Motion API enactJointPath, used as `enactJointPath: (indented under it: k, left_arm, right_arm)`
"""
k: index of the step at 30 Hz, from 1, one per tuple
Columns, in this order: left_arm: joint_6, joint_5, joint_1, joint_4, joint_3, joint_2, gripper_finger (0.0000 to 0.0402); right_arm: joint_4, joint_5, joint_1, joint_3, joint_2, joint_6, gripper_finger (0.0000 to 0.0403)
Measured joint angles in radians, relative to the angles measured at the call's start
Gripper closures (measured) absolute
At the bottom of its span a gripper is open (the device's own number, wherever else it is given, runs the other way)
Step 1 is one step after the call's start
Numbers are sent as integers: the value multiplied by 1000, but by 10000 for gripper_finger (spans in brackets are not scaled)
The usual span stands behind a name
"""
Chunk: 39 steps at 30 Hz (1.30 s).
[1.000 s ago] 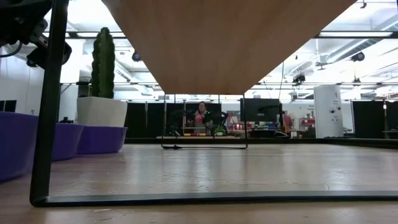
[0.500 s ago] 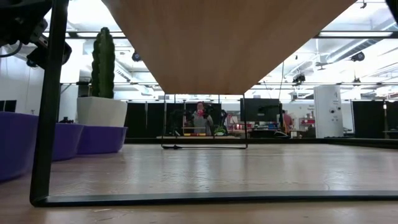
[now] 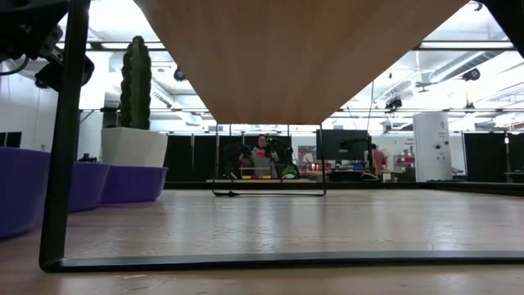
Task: Pick & Place Mini bowls
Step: Put the top white patterned bowl on the shelf
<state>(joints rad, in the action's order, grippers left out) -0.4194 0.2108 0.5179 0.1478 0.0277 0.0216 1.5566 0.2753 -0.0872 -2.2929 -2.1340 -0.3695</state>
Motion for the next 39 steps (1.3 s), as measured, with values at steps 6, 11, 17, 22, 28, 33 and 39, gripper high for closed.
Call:
enactJointPath:
  k: [6,11,17,22,28,33,39]
  left_arm:
    - [0,0,0,0,0,0,402]
    - [0,0,0,0,0,0,402]
    - [-1,0,0,0,0,0,402]
    - [-1,0,0,0,0,0,402]
    - [-2,0,0,0,0,0,402]
    - [-3,0,0,0,0,0,402]
    - [-4,0,0,-1,0,0,402]
  right_arm:
    - [-28,-26,0,8,-3,2,390]
    - [-28,-25,2,11,-3,2,390]
    - [-47,-31,0,36,-3,3,390]
    - [-65,-41,0,58,-3,3,390]
    - [-72,-37,1,80,-1,2,390]
    - [-74,-37,1,81,-1,2,390]
    - [-75,-38,1,81,-1,8,390]
